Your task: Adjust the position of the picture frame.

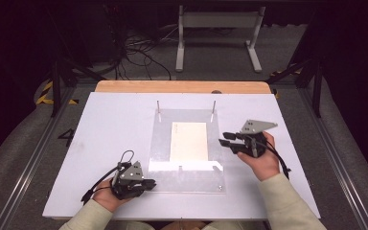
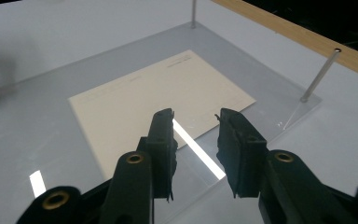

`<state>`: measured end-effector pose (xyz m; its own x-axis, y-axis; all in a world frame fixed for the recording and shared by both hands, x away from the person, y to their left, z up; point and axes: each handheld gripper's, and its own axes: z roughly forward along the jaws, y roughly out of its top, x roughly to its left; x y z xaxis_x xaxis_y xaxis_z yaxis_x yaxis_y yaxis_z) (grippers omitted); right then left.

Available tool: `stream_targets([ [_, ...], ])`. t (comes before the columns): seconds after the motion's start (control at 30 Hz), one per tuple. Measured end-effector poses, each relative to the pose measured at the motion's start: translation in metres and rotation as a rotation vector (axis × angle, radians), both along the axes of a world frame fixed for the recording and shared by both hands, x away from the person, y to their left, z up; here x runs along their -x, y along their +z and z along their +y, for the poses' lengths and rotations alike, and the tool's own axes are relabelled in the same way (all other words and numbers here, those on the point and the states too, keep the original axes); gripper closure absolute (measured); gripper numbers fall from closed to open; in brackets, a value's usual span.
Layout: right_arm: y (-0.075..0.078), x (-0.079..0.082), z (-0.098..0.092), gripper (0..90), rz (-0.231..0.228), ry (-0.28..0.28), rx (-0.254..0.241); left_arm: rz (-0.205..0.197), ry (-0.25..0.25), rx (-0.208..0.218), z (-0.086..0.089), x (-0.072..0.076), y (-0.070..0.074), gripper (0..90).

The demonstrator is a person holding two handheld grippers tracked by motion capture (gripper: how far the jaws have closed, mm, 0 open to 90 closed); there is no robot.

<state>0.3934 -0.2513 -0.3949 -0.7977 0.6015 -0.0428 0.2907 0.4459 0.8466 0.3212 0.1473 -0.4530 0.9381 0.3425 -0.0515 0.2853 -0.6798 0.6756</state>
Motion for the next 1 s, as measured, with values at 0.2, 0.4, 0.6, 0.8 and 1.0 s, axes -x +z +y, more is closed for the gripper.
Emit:
stream_targets([
  [0.2, -0.006, 0.048, -0.009, 70.7, 0.044, 0.071, 0.045, -0.025, -0.010, -0.030, -0.006, 0.005, 0.002, 83.3],
  [0.4, -0.022, 0.070, -0.005, 72.5, 0.130, 0.169, 0.126, -0.005, -0.024, -0.014, -0.004, 0.002, 0.001, 83.1],
  [0.6, -0.037, 0.078, 0.005, 70.6, 0.172, 0.251, 0.208, 0.002, -0.024, -0.004, -0.003, 0.000, 0.000, 83.0],
  [0.8, -0.047, 0.077, 0.012, 73.8, 0.182, 0.279, 0.236, 0.004, -0.023, -0.001, -0.003, 0.000, 0.000, 83.0],
  [1.0, -0.046, 0.082, 0.014, 82.9, 0.172, 0.276, 0.250, 0.029, -0.044, -0.004, -0.003, 0.003, 0.001, 83.1],
])
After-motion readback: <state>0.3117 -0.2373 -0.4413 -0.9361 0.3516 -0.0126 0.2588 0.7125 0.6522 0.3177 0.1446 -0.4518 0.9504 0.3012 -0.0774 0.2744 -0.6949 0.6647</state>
